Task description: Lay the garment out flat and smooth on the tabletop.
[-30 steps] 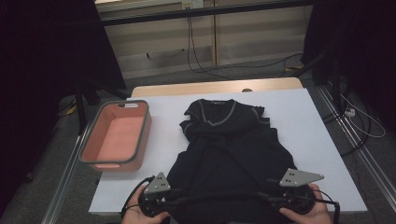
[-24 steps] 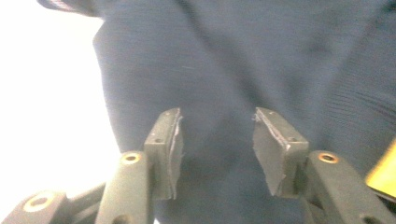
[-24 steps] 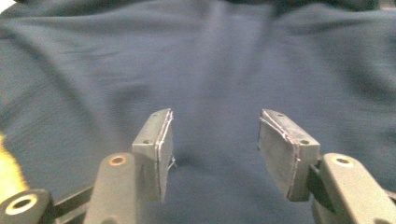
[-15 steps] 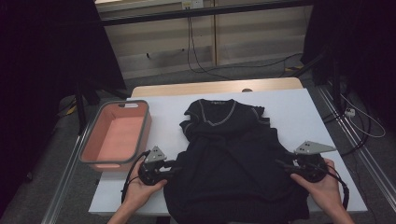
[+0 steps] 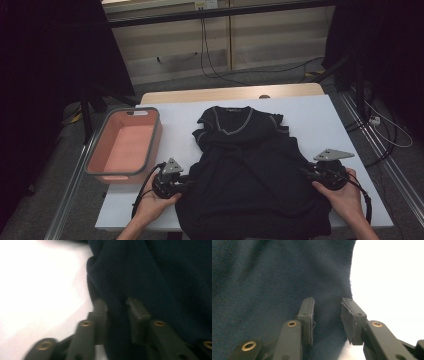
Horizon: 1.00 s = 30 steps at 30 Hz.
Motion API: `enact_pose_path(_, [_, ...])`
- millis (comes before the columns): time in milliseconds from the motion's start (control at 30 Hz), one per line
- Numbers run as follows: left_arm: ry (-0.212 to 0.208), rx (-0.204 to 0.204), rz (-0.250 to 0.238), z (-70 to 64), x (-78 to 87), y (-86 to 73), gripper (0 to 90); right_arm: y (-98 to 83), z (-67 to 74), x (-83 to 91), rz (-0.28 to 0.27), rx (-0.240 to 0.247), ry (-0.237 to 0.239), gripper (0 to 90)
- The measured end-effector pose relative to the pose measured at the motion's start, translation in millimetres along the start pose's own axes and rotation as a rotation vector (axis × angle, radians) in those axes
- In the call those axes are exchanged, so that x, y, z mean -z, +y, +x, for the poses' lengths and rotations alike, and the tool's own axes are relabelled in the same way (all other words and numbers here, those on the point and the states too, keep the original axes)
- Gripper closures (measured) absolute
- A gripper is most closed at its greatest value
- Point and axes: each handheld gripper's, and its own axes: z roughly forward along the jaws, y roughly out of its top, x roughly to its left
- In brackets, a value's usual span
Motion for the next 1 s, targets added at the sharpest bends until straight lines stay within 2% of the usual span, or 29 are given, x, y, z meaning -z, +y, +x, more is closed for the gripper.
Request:
enact_pose_path(33, [-0.016,0.003,0.003,-0.3,1.6,-1.4,81.6,-0.9,-1.5,0.6,-0.005,-0.007,-0.003,61.7])
enact_pose_path(67, [-0.021,0.002,0.005,-1.3,3.2,-2.9,84.1,-1.9,-2.8,1.8,-0.011,-0.011,-0.009,60.4])
enact_pose_path(133, [-0.026,-0.007,0.015,-3.3,6.8,-4.8,85.6,-3.5,-5.3,3.8,-0.018,-0.016,-0.028,54.6])
enact_pose_path(167, [-0.026,-0.007,0.02,-4.2,8.8,-5.9,85.9,-4.7,-7.1,4.5,-0.018,-0.028,-0.032,54.7])
enact_pose_path(233, [0.013,-0.012,0.014,-7.6,13.5,-10.2,86.4,-7.1,-11.3,3.8,-0.015,-0.045,-0.019,55.4])
enact_pose_path(300, [0.023,-0.003,0.025,-8.0,19.9,-14.8,86.5,-8.2,-13.9,4.1,-0.009,-0.067,0.034,66.3])
enact_pose_path(367, [0.029,0.023,0.025,-4.9,27.2,-20.1,86.7,-8.1,-13.5,5.5,-0.005,-0.066,0.052,76.7])
enact_pose_path(433, [0.031,0.044,0.015,-2.7,31.0,-25.1,86.7,-8.7,-11.3,7.1,-0.005,-0.059,0.062,82.8])
enact_pose_path(600, [0.07,0.037,0.023,-0.8,40.9,-28.6,86.8,-11.1,-6.1,15.2,-0.01,-0.021,0.053,85.4])
enact_pose_path(700, [0.06,0.065,0.012,2.5,46.3,-36.7,86.9,-14.2,-4.0,22.9,-0.024,-0.025,0.058,85.7])
enact_pose_path(833, [0.043,0.074,-0.005,5.3,48.6,-38.4,86.7,-19.8,-6.2,30.8,-0.034,-0.032,0.035,86.5])
enact_pose_path(1000, [0.036,0.049,0.001,5.8,44.8,-35.0,86.1,-30.3,-16.1,43.0,-0.044,-0.062,0.003,87.1])
